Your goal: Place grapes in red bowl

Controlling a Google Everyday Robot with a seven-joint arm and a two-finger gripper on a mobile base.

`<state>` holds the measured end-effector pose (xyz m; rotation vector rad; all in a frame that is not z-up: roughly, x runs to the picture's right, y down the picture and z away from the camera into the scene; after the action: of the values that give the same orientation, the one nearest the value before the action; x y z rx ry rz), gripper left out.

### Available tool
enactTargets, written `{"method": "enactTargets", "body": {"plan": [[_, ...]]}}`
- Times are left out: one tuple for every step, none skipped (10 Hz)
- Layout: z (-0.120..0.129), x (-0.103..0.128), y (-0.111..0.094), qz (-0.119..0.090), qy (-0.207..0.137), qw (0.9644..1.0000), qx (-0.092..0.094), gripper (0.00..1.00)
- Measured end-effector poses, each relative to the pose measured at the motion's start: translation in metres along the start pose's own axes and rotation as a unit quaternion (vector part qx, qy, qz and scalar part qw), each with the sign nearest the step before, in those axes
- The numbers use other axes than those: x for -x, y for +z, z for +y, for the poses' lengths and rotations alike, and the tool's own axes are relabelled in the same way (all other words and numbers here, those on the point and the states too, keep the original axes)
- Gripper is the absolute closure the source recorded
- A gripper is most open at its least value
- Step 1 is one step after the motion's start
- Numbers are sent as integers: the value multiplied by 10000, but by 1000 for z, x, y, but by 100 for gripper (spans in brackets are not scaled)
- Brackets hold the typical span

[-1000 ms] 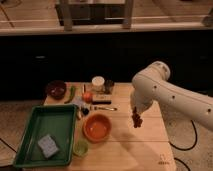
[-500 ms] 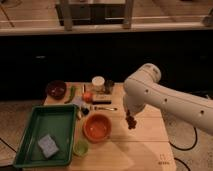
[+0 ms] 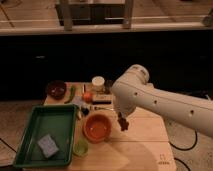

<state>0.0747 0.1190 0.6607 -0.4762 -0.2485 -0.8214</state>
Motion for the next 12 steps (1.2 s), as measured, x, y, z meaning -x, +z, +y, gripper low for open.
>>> {"method": "enactTargets", "body": {"plan": [[-2,4,0,-10,-67,10000,-22,99],[-7,12,2,-38,-162,9999,-41,99],[-12,17,5,-64,-248,9997,-52,99],[-18,25,9,-103,-348,9993,-62,99],[-22,30,12,-132,-439,9989,-74,99],[-23,30,13,-134,-456,9988,-78,99],[-25,32,16,-158,-551,9983,-87,99],[-29,37,19,-188,-626,9978,-102,99],[-31,40,22,-209,-665,9975,-112,99],[-34,44,24,-232,-715,9971,-120,99],[-43,53,29,-277,-852,9958,-175,99],[-43,54,32,-285,-913,9953,-171,99]]}}
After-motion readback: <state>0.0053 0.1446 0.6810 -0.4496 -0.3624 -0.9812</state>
